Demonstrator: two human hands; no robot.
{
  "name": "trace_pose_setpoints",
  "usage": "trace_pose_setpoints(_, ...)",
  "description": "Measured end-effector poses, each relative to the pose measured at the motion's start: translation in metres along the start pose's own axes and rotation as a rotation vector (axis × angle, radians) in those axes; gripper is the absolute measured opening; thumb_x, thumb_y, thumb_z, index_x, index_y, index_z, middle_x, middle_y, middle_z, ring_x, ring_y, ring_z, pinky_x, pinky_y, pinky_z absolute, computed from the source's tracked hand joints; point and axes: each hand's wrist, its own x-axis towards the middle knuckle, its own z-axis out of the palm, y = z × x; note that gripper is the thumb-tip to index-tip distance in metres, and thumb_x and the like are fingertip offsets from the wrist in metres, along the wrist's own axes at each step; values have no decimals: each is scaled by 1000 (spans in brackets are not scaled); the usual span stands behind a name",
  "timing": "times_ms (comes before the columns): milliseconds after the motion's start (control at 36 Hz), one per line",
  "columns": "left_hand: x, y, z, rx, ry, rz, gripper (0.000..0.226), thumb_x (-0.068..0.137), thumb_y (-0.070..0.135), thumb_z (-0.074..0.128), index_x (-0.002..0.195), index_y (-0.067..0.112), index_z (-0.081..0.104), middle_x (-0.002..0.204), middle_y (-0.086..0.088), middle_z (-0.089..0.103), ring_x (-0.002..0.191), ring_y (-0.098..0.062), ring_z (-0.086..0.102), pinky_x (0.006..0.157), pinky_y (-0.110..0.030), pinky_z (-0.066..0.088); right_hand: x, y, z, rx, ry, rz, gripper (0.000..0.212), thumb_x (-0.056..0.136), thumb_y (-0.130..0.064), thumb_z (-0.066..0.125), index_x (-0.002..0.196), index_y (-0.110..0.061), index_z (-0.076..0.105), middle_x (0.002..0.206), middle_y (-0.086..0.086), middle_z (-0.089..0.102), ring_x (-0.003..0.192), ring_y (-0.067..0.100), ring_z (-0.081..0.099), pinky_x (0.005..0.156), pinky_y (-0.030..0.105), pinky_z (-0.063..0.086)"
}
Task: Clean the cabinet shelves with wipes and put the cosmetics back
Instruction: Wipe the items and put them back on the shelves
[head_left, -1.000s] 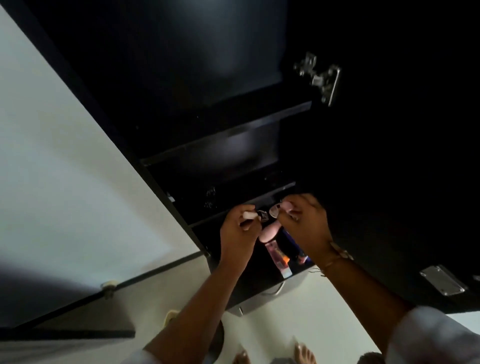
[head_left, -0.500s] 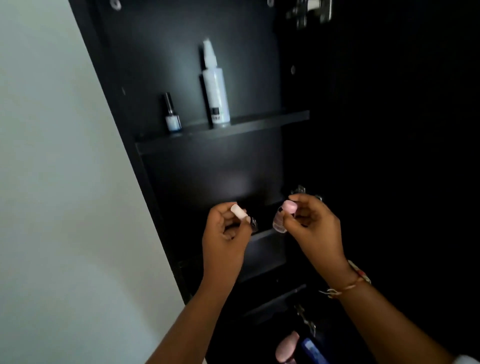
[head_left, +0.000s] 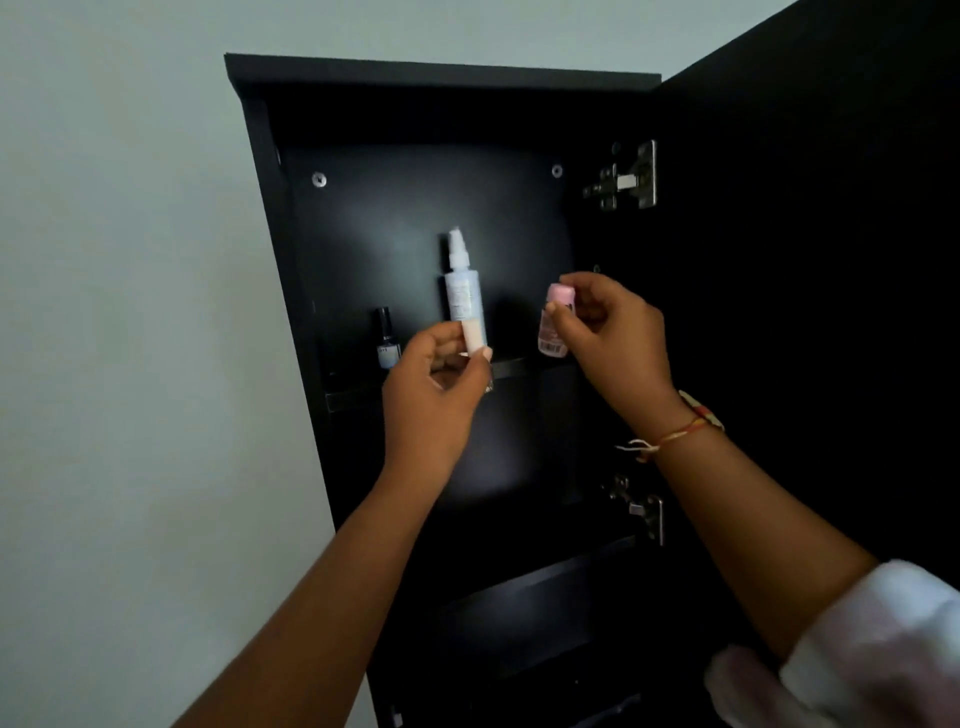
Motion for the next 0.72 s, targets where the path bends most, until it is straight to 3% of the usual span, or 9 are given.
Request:
trace_pose_setpoints(111, 17, 4, 1, -7, 14, 2, 24, 84, 8, 71, 107, 10, 65, 94, 4, 71, 82, -4, 67, 71, -14, 51, 32, 8, 10, -80, -41, 11, 30, 85, -24, 71, 113, -15, 68, 94, 0, 73, 83, 3, 66, 79, 12, 50)
trace_pose_setpoints(278, 23, 1, -1, -7, 20, -31, 24, 84, 7, 71, 107, 9, 65, 94, 3, 72, 82, -4, 68, 69, -14, 51, 61, 33, 21, -175, -106, 97, 29, 84, -27, 72, 110, -13, 68, 97, 5, 74, 92, 16, 69, 89, 34, 55)
trace_pose_setpoints(444, 24, -6, -4, 25, 20, -59, 24, 84, 7, 71, 107, 13, 65, 94, 7, 71, 81, -1, 67, 71, -15, 52, 69, 44, 29, -202, -166, 168, 37, 81, -23, 76, 114, -9, 67, 104, 8, 72, 99, 18, 67, 83, 16, 44)
trace_pose_setpoints(722, 25, -10, -6, 62, 14, -46, 26, 83, 8, 72, 108, 10, 65, 95, 4, 72, 83, -7, 68, 75, -21, 55, 72, 55, 30, -356, -190, 197, 31, 77, -29, 78, 102, -14, 68, 96, 5, 74, 96, 21, 67, 75, 22, 46)
